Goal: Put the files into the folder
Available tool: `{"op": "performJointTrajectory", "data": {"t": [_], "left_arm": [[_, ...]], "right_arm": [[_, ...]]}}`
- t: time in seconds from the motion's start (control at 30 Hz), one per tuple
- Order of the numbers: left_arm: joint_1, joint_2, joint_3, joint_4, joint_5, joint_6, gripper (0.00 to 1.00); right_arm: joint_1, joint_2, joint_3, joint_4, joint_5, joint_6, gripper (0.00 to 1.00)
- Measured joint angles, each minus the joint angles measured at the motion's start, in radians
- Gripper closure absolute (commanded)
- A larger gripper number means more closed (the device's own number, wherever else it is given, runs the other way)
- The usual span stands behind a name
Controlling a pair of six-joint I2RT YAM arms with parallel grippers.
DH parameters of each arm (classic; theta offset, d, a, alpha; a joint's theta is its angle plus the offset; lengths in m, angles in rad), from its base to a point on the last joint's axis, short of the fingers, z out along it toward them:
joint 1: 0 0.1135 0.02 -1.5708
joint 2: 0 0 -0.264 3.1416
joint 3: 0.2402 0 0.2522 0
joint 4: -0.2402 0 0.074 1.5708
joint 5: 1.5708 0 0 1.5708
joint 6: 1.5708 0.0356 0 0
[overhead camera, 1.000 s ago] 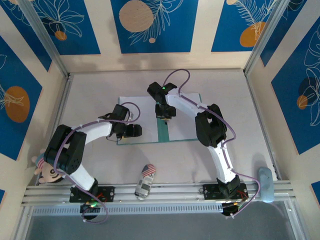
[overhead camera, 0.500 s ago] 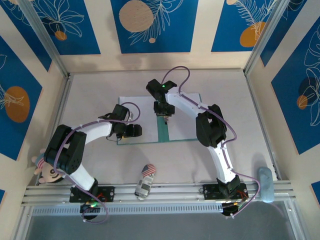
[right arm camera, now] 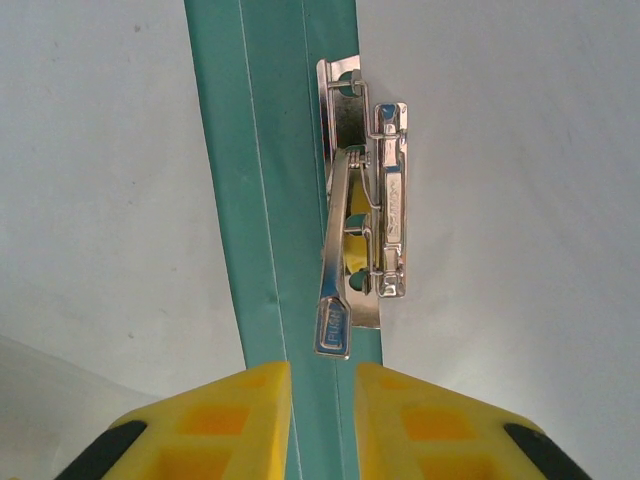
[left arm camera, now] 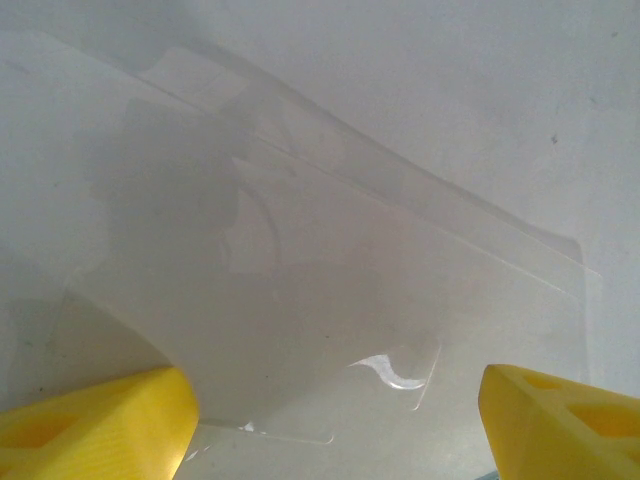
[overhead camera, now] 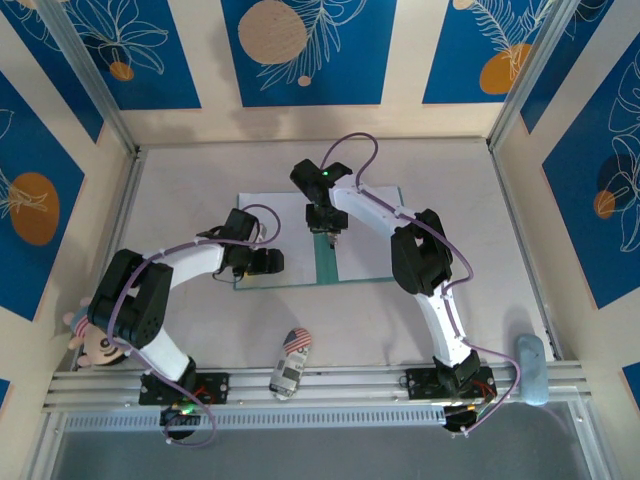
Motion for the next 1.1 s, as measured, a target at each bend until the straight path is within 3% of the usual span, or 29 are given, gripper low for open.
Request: {"op": "performJointTrajectory", "data": {"t": [0.77, 1.1], "left_arm": [[0.0, 0.0, 0.0, 0.0, 0.0, 0.0, 0.21], [0.0, 0.0, 0.0, 0.0, 0.0, 0.0, 0.21]], "right_arm": [[-0.011, 0.022, 0.0, 0.001, -0.004, 0.0, 0.78], [-0.011, 0.022, 0.002, 0.0, -0.004, -0.001, 0.74]]}}
